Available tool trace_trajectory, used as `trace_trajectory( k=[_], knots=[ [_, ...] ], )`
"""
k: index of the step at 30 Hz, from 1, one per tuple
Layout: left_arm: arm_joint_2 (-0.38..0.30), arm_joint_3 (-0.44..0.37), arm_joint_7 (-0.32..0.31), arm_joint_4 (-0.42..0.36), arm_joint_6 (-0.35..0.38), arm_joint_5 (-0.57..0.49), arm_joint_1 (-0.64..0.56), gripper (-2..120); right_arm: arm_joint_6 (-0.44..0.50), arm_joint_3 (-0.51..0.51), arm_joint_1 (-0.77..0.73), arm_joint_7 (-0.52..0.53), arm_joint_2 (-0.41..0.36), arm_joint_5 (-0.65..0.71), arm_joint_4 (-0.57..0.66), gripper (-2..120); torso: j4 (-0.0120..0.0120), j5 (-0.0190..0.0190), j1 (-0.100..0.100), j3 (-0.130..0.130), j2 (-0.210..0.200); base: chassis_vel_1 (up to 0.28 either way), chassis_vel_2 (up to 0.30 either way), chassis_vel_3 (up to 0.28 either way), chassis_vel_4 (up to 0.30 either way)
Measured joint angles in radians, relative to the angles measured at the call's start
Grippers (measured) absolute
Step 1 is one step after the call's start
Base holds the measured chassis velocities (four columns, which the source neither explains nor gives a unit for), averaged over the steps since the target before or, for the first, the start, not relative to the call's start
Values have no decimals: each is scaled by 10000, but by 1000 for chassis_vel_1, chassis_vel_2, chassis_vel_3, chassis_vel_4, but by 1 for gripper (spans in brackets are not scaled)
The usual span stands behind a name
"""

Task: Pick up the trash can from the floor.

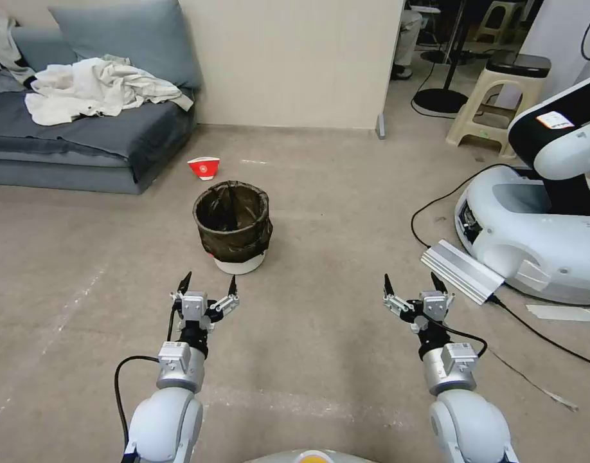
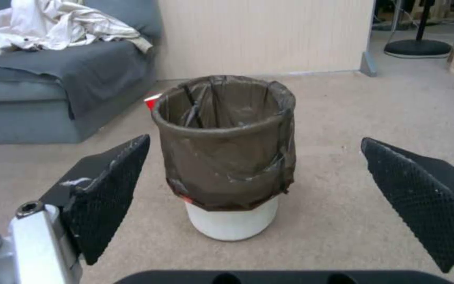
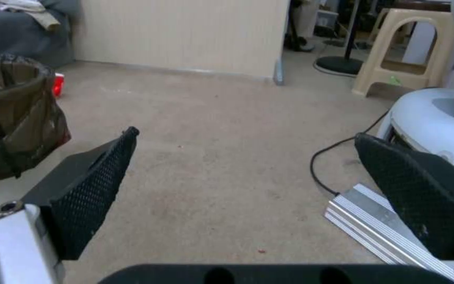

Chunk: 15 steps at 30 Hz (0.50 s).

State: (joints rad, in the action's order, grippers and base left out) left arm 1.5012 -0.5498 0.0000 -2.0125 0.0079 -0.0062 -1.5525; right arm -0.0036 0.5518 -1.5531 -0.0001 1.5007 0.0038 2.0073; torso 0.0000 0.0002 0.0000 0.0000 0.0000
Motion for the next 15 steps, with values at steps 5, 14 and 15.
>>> trace_trajectory(
  k=[5,14,15],
  knots=[
    [218,78,-1,-1168,975,-691,-287,100,-692,311,-392,-20,140,495,1157,100,1,-1,0,0,1,0,0,0,0],
    [510,93,66,-3053,2355,-1721,-842,100,-1853,817,-1039,-72,377,1324,3047,100,-3,0,0,-2,1,0,0,0,0],
    [510,93,66,-3053,2355,-1721,-842,100,-1853,817,-1039,-72,377,1324,3047,100,-3,0,0,-2,1,0,0,0,0]
  ],
)
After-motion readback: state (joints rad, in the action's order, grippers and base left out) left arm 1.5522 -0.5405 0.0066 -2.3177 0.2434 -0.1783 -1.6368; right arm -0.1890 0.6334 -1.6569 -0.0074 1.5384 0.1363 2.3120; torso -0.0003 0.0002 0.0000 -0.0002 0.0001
